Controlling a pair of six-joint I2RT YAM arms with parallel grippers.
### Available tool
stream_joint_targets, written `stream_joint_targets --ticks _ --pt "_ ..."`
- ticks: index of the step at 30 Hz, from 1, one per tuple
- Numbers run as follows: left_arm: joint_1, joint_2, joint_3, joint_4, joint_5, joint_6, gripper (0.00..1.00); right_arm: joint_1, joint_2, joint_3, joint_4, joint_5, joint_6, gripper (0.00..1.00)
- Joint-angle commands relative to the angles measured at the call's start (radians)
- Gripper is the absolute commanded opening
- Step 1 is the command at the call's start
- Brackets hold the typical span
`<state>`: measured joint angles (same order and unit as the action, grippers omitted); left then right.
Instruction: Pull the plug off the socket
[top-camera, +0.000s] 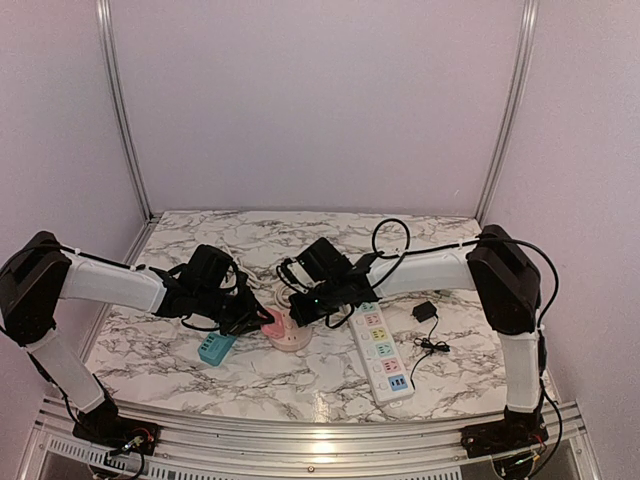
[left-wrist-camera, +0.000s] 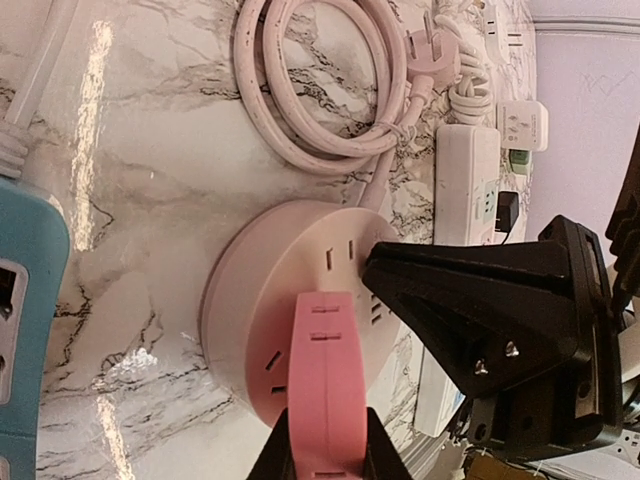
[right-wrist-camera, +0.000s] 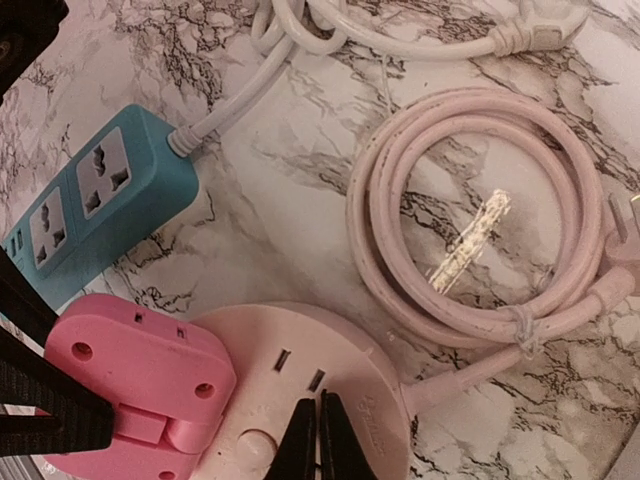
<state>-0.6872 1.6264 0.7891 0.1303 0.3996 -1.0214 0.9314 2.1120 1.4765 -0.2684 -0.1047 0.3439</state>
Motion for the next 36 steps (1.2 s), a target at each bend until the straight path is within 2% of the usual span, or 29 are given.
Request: stream_joint_targets --ticks 1,11,36 --pt "-0.003 0.003 0.033 0.078 0.044 -0.008 0.0 0.029 0.067 -0.015 -0.129 0.079 -0.015 0.04" --pt "0.0 0.016 0.02 0.092 0.038 -0.027 0.0 0.042 0.046 -0.019 -0.115 0.043 -0.018 0.04" --pt "0.014 0.017 0.02 0.219 0.05 -0.092 0.0 0.063 0.067 -0.082 -0.128 0.085 -0.02 0.04"
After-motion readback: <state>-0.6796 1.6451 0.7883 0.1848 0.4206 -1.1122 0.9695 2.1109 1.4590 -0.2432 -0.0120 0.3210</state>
